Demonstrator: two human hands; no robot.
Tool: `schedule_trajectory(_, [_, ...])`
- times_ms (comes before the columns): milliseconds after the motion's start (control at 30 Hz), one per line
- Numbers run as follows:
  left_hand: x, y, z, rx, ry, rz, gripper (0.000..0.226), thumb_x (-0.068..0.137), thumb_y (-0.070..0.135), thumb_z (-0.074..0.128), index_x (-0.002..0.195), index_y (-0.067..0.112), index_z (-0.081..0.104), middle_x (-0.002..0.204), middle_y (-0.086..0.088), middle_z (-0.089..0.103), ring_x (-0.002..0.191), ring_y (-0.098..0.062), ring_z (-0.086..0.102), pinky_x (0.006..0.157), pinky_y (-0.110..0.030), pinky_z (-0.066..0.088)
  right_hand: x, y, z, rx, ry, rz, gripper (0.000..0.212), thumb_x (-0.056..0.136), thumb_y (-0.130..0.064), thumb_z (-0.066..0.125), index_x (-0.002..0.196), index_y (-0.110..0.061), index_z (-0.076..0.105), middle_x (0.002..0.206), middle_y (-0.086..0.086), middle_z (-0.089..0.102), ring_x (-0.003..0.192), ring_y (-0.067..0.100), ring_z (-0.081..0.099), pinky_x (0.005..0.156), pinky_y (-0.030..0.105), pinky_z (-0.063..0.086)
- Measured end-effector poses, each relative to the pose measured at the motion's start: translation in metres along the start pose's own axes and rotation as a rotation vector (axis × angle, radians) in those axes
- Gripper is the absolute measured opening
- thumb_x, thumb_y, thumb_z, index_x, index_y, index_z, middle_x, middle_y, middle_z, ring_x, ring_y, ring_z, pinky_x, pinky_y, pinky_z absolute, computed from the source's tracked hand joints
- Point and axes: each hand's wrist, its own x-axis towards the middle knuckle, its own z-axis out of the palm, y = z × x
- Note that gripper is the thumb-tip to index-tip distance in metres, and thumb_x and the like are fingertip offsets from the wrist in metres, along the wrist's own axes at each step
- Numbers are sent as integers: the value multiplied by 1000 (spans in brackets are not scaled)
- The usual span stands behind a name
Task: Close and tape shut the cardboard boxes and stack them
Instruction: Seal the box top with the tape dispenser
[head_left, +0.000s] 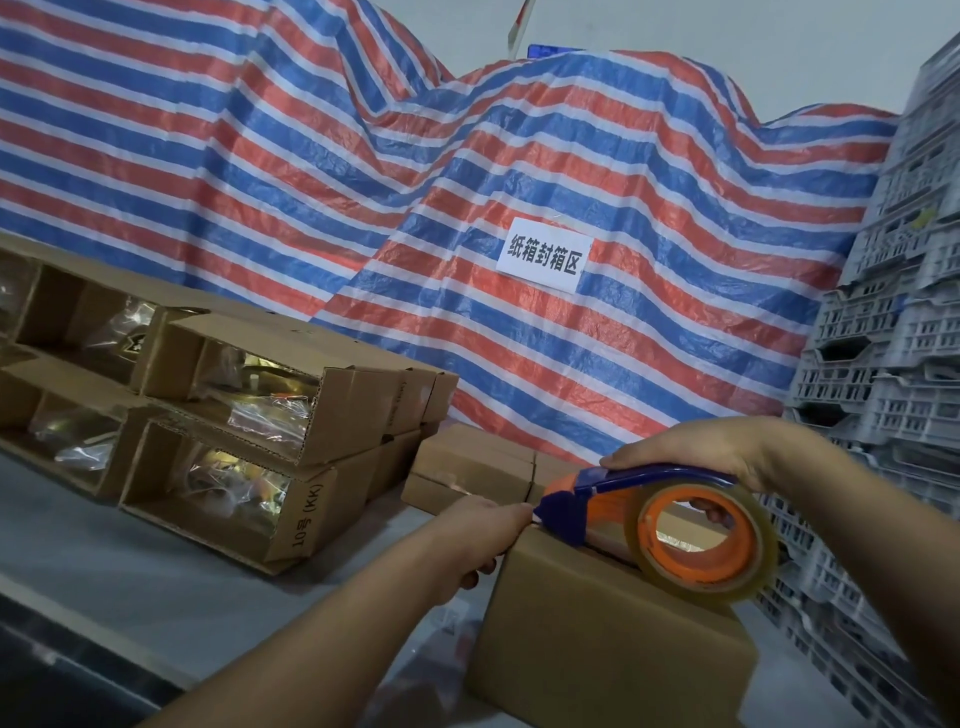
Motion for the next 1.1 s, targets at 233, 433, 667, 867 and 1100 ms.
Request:
schedule_trajectory(233, [4,4,-6,162,73,38,29,95,48,49,109,25,58,89,-2,55,74,-14,45,59,-24,37,-26,22,-28,16,-92,70,48,93,-53,60,118,-13,71,79,3,68,64,12,63,62,23,53])
schedule_trajectory(433, [-1,5,-3,128,39,36,25,95,44,51,103,24,61,92,-4,56,80,-17,46,66,-27,38,-44,70,-41,-27,-47,198,72,76,-64,72,130,-17,62,92,10,67,79,21,63,80,35,51])
schedule_trajectory(667, [-11,35,7,401,181,174,12,98,19,50,90,14,58,88,-4,60,77,-15,58,71,-34,55,-37,71,-33,-116,20,291,70,66,-69,70,103,-10,67,70,1,65,58,13,60,61,25,51])
schedule_trajectory(867, [-42,38,37,964,-80,595,61,93,69,31,145,38,35,148,9,42,135,-14,40,109,-35,29,-36,72,-35,-128,27,303,59,81,-67,68,101,-12,66,73,1,66,59,12,61,63,24,51])
schedule_trajectory(1100, [-41,26,37,1198,-32,681,67,94,68,31,152,36,21,159,11,24,145,-10,21,116,-34,13,-45,85,-44,-30,-19,178,66,78,-67,68,121,-18,62,80,1,66,66,12,62,67,25,52])
